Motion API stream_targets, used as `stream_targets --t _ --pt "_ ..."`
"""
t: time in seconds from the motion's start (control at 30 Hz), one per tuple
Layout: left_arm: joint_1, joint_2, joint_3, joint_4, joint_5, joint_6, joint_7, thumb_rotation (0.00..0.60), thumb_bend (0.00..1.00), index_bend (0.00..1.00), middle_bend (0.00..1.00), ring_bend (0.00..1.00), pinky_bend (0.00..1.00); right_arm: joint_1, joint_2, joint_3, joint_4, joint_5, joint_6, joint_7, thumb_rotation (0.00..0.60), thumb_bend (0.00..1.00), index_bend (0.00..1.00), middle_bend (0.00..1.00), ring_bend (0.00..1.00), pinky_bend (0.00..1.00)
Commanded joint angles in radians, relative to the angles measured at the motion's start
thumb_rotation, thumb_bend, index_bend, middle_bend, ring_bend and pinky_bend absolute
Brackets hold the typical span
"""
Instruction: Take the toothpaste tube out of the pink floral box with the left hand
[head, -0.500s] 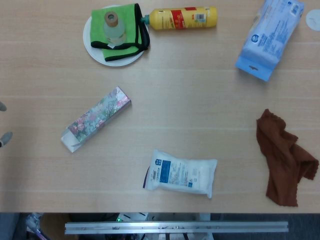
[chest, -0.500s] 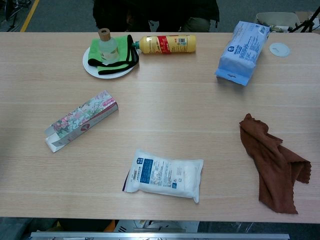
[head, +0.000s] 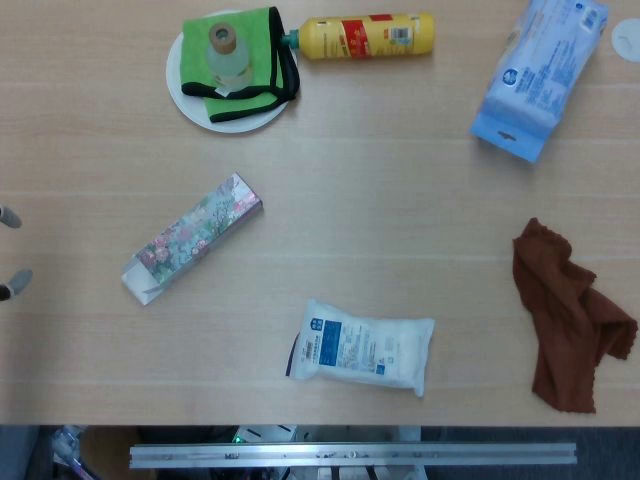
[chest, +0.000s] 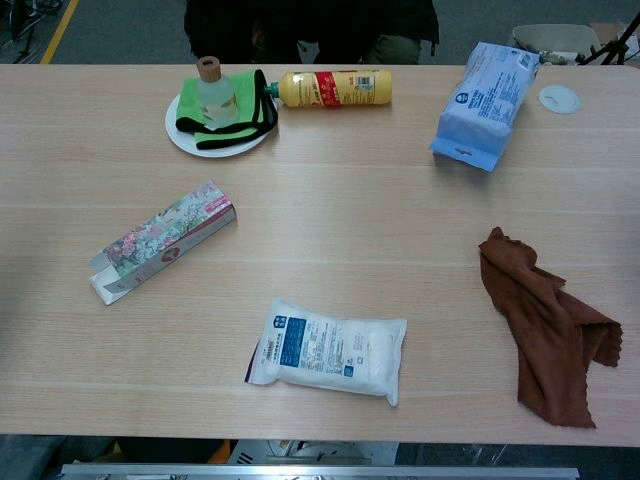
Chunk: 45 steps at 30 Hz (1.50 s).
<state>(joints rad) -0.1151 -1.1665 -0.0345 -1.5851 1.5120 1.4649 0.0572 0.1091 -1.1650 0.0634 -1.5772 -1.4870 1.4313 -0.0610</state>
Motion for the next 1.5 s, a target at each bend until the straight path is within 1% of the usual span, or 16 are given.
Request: stream_targets --t 0.03,0.4,0.63,0.9,1.13,1.3,1.5 --pt "-0.002 -0.002 0.003 -0.008 0.003 -0.004 0.009 0.600 0.01 0.44 0.41 0.42 0.54 0.002 -0.001 0.000 0.003 -0.002 -0.001 0.003 0.600 0.31 0.43 0.40 0.28 0.44" --pt "-0.010 -0.037 0.020 -0.027 0.028 -0.016 0.041 0.600 0.01 0.43 0.41 0.42 0.54 0.011 -0.002 0.020 -0.003 -0.031 0.036 0.026 0.600 0.31 0.43 0.40 0.28 0.44" --pt "-0.028 -0.066 0.025 -0.047 0.062 -0.023 0.045 0.600 0.01 0.41 0.40 0.42 0.54 0.024 0.004 0.038 -0.024 -0.020 0.033 0.019 0.600 0.31 0.43 0.40 0.28 0.44" --pt "-0.051 -0.113 0.041 -0.081 0.103 -0.044 0.050 0.600 0.01 0.38 0.38 0.40 0.53 0.031 0.009 0.057 -0.023 -0.009 0.040 0.054 0.600 0.31 0.43 0.40 0.28 0.43" --pt "-0.064 -0.178 0.049 -0.114 0.098 -0.076 0.098 0.600 0.01 0.33 0.35 0.38 0.53 0.033 0.005 0.066 0.000 0.000 0.043 0.101 0.600 0.31 0.43 0.40 0.28 0.41" --pt "-0.079 -0.222 0.046 -0.126 0.069 -0.114 0.144 0.600 0.01 0.33 0.35 0.38 0.53 0.031 0.003 0.066 0.016 0.004 0.046 0.127 0.600 0.31 0.43 0.40 0.28 0.41" --pt "-0.096 -0.292 0.028 -0.117 0.021 -0.147 0.212 0.600 0.01 0.33 0.35 0.38 0.53 0.025 -0.002 0.068 0.034 0.010 0.054 0.159 0.600 0.31 0.43 0.40 0.28 0.41"
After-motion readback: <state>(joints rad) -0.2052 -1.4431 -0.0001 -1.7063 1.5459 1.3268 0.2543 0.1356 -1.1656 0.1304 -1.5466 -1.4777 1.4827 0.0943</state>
